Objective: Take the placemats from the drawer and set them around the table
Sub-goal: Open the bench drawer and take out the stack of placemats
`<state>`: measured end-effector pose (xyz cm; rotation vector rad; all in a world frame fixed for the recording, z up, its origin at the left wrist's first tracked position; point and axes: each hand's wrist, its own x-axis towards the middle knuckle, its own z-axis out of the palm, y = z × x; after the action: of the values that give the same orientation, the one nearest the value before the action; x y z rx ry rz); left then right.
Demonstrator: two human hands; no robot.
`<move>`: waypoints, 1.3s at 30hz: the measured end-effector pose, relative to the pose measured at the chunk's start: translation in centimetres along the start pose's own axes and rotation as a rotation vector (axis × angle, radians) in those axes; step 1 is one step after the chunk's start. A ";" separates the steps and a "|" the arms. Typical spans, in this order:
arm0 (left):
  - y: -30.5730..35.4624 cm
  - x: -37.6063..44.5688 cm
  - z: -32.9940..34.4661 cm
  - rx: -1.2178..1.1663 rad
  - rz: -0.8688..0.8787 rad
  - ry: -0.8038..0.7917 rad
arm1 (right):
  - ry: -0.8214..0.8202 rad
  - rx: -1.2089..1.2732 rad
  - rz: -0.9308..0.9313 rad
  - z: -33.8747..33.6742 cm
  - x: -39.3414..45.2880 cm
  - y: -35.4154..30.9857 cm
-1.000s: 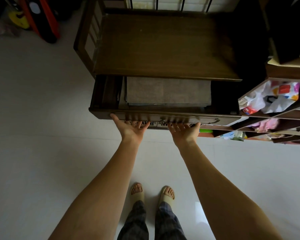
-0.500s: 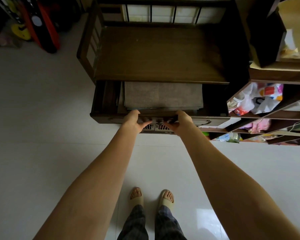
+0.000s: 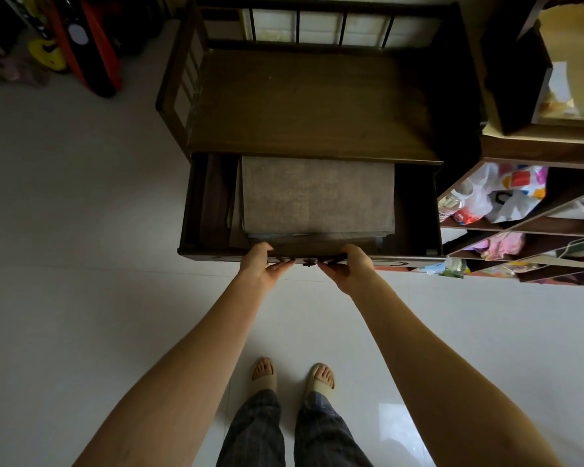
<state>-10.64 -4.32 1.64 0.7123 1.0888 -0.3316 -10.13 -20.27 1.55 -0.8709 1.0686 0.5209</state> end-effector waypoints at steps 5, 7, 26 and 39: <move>0.4 -2.4 -2.4 0.568 -0.122 -0.149 | -0.096 -0.291 0.009 -2.3 -1.8 0.3; 1.9 -3.9 -2.9 0.817 -0.040 -0.198 | -0.124 -0.426 -0.087 -2.9 -3.2 -1.2; 11.8 4.7 1.2 1.039 0.264 0.062 | -0.176 -2.006 -0.974 9.1 3.5 -3.8; 12.5 5.6 2.4 0.904 0.113 0.125 | -0.249 -2.071 -0.865 9.1 5.2 -3.4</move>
<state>0.69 3.77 1.88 1.6051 0.9865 -0.7023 -0.61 -14.93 -0.10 -2.7166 -0.5853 0.8441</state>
